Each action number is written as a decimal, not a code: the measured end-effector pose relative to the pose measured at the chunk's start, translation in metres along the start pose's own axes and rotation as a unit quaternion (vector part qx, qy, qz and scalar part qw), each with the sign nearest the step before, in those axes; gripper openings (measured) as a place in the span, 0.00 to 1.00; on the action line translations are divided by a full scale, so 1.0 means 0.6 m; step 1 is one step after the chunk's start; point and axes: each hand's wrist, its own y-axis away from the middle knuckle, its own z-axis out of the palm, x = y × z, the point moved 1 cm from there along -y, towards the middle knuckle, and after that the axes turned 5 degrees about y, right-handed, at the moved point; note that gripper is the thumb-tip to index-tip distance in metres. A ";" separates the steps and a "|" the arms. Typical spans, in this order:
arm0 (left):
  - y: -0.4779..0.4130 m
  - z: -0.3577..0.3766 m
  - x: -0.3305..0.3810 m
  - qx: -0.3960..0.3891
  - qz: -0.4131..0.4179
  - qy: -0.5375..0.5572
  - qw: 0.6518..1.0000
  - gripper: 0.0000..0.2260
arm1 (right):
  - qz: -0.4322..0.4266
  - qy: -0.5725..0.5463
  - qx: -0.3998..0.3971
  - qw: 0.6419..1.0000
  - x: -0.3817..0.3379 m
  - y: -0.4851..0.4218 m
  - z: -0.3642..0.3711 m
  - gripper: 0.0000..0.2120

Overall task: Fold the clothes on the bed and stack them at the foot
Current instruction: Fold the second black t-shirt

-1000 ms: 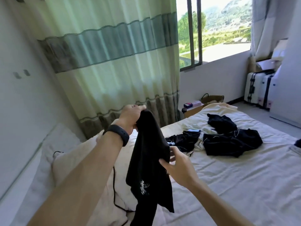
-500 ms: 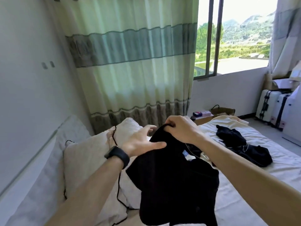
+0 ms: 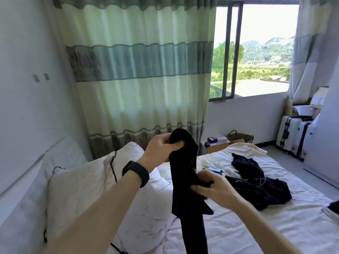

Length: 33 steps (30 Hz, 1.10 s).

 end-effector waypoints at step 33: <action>0.378 -0.246 -0.043 0.143 -0.144 -0.100 0.974 0.12 | -0.127 0.149 0.135 0.971 -0.155 0.044 -0.016 0.07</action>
